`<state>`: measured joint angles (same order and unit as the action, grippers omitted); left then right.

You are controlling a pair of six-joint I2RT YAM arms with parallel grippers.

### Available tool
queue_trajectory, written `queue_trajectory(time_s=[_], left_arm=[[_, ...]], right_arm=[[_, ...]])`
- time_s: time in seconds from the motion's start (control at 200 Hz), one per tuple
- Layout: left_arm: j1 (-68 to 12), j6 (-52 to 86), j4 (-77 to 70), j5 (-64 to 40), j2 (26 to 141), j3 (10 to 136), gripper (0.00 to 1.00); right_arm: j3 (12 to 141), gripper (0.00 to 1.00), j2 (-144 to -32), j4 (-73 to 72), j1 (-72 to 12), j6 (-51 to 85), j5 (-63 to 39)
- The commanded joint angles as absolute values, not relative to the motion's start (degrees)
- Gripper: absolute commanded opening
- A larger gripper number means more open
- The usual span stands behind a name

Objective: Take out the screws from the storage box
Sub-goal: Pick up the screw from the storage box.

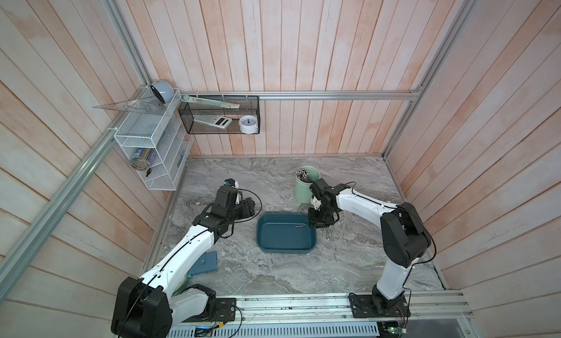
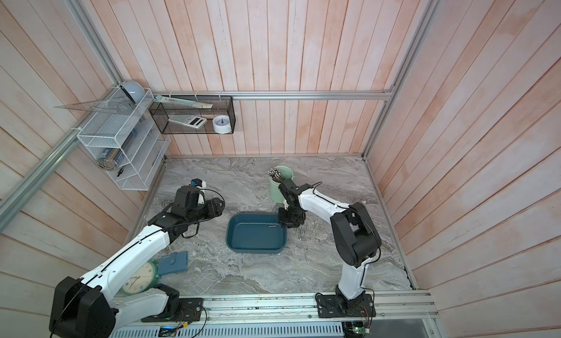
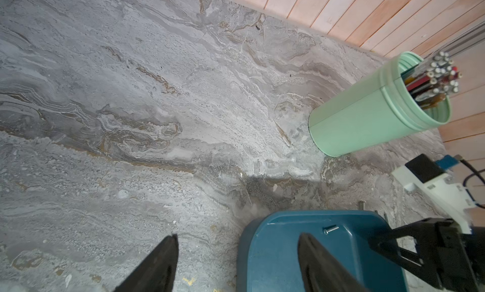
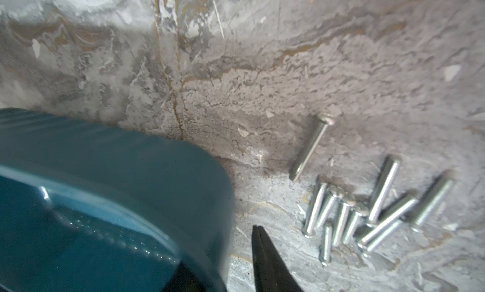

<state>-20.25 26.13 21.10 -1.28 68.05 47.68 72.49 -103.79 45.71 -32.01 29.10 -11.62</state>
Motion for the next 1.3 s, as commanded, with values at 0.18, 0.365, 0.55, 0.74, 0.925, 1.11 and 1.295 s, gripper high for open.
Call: queue_trajectory(time_s=[0.18, 0.365, 0.55, 0.74, 0.925, 1.11, 1.295], left_arm=[[-19.98, 26.13, 21.62, -1.95, 68.4, 49.35, 0.77], [-20.04, 26.1, 21.71, -1.98, 68.55, 49.44, 0.77], [-20.04, 26.18, 21.71, -1.76, 68.58, 49.42, 0.77], [-20.04, 26.26, 21.71, -1.76, 68.41, 49.31, 0.77], [-20.02, 26.4, 21.71, -1.97, 68.38, 49.3, 0.77], [-20.03, 26.37, 21.62, -2.01, 68.18, 49.23, 0.77], [-20.04, 26.42, 21.39, -2.25, 68.15, 49.25, 0.77]], right_arm=[[72.08, 0.38, -93.48, 49.31, -32.52, 26.57, -4.29], [74.11, 0.45, -91.15, 49.97, -36.52, 26.06, -3.11], [80.02, 0.46, -98.91, 53.22, -42.83, 29.28, 1.01], [84.13, 0.47, -105.98, 53.82, -46.31, 36.81, 6.81], [83.89, 0.48, -109.78, 49.8, -46.49, 46.14, 6.34], [84.58, 0.48, -113.03, 49.22, -46.59, 53.69, 6.59], [86.4, 0.48, -115.04, 52.09, -46.74, 58.27, 9.55]])
